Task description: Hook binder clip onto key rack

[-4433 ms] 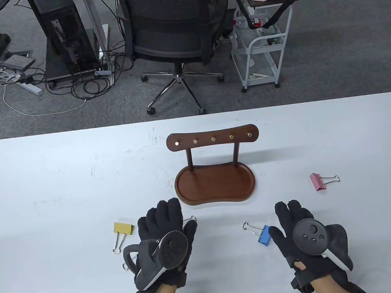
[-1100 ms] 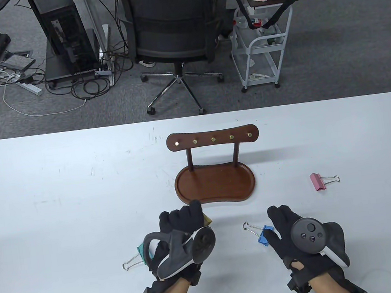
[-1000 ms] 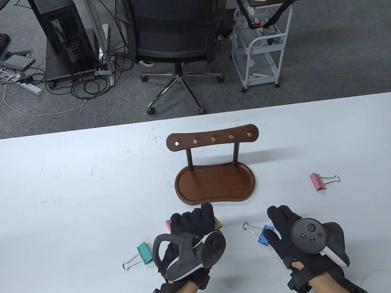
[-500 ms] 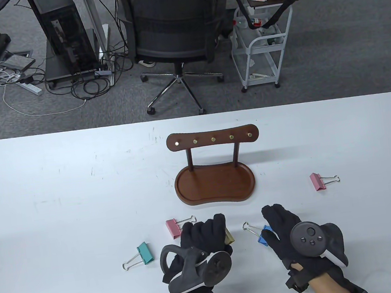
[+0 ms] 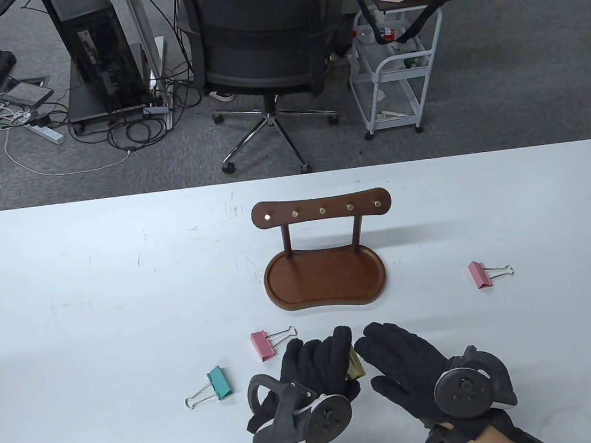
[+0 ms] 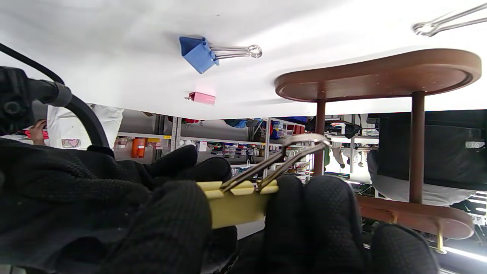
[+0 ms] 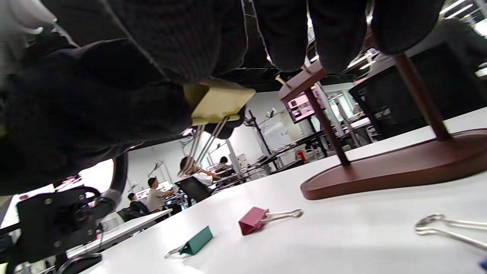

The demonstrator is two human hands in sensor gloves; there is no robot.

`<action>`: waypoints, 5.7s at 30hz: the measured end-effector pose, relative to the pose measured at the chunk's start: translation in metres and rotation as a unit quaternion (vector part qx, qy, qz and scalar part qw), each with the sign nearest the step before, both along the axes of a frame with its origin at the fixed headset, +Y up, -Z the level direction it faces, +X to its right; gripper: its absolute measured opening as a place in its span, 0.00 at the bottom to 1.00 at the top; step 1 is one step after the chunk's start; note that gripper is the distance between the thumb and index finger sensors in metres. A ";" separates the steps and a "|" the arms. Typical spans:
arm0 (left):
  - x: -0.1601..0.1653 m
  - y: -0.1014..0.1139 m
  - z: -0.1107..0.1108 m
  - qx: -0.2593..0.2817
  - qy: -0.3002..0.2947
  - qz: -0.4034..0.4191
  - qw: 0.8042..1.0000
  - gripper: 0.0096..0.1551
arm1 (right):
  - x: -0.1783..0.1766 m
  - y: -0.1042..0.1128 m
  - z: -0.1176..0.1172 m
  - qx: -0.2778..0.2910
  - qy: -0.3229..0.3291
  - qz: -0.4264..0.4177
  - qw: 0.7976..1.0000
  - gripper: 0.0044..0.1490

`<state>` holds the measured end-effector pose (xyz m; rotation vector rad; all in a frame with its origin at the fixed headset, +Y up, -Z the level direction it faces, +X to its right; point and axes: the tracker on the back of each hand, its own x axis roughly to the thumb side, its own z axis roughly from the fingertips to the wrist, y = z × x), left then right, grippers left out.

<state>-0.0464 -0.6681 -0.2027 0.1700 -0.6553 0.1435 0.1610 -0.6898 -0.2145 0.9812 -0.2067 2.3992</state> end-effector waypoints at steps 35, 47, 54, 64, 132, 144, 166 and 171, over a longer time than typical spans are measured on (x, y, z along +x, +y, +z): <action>0.000 0.003 0.008 0.005 -0.063 0.015 0.998 0.60 | -0.010 0.006 0.011 0.086 0.033 -0.003 0.996 0.42; -0.010 0.001 0.001 0.005 0.012 0.039 0.999 0.56 | -0.010 0.008 0.009 0.115 -0.034 -0.004 0.993 0.43; -0.025 -0.001 -0.006 0.006 0.105 0.051 0.993 0.53 | -0.013 0.016 0.003 0.124 -0.073 -0.002 0.990 0.43; -0.050 -0.014 -0.023 -0.047 0.204 0.074 0.975 0.49 | -0.026 0.054 -0.018 0.141 -0.153 -0.011 0.978 0.42; -0.081 -0.009 -0.029 -0.102 0.295 0.127 0.942 0.47 | -0.143 0.047 -0.148 0.023 -0.313 0.004 0.950 0.46; -0.081 -0.010 -0.029 -0.104 0.299 0.124 0.940 0.47 | -0.151 0.022 -0.158 0.001 -0.313 0.015 0.950 0.50; -0.080 -0.012 -0.030 -0.113 0.298 0.122 0.940 0.47 | -0.157 0.004 -0.163 -0.005 -0.299 0.015 0.954 0.51; -0.080 -0.012 -0.030 -0.114 0.297 0.126 0.940 0.47 | -0.154 0.002 -0.165 -0.019 -0.289 0.009 0.957 0.50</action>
